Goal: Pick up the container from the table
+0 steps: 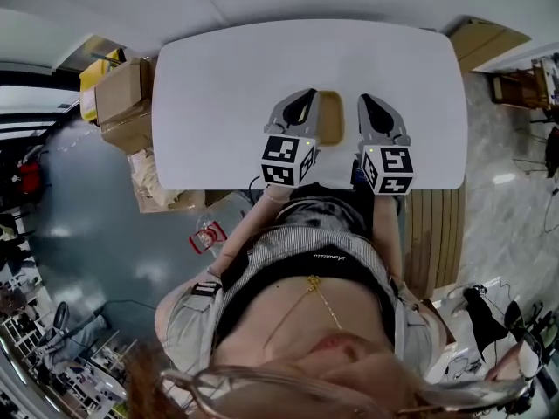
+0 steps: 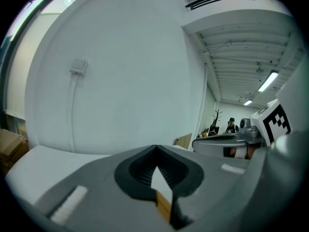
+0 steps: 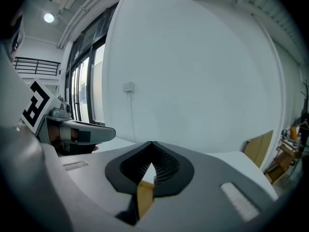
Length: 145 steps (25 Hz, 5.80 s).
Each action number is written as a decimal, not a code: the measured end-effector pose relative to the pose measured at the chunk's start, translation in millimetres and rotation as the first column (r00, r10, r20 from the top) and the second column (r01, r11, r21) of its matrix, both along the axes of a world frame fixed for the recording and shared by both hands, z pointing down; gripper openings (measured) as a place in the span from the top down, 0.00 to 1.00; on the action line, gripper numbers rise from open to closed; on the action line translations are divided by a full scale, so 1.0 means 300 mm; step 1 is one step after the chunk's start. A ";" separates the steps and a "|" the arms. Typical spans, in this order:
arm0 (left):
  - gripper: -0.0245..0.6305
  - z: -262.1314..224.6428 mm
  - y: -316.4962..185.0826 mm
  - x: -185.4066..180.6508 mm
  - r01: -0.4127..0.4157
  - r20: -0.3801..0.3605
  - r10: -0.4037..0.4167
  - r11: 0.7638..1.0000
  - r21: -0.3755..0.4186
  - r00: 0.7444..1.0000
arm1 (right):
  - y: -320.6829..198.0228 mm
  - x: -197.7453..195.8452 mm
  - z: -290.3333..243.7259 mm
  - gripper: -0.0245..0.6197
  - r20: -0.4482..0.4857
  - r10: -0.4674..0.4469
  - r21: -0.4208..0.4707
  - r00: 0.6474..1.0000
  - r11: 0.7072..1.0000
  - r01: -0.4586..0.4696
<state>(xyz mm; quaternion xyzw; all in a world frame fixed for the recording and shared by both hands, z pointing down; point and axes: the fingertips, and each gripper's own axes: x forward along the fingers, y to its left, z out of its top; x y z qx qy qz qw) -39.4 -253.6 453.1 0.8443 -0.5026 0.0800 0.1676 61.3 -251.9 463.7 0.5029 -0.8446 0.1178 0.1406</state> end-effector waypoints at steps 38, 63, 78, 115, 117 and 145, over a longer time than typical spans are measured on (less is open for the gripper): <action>0.96 0.277 -0.003 -0.070 -0.014 0.082 0.025 0.990 -0.139 0.996 | -0.003 -0.039 0.307 0.92 -0.124 -0.036 -0.179 0.992 0.984 0.013; 0.96 0.522 0.026 -0.081 -0.034 0.134 0.084 0.940 -0.339 0.987 | 0.001 -0.029 0.529 0.92 -0.215 -0.116 -0.332 0.970 0.943 0.039; 0.96 0.594 0.044 -0.094 -0.028 0.131 0.087 0.916 -0.399 0.988 | 0.019 -0.009 0.587 0.92 -0.221 -0.127 -0.378 0.967 0.925 0.035; 0.77 0.775 0.046 -0.079 -0.025 0.100 0.099 0.825 -0.564 0.990 | 0.019 -0.032 0.757 0.68 -0.185 -0.167 -0.554 0.969 0.831 0.038; 0.77 0.792 0.048 -0.069 -0.031 0.092 0.103 0.813 -0.581 0.990 | 0.023 -0.027 0.777 0.68 -0.189 -0.167 -0.579 0.968 0.815 0.028; 0.84 0.908 0.047 -0.003 -0.012 0.118 0.122 0.741 -0.672 0.985 | 0.030 -0.026 0.899 0.86 -0.199 -0.292 -0.727 0.935 0.685 0.059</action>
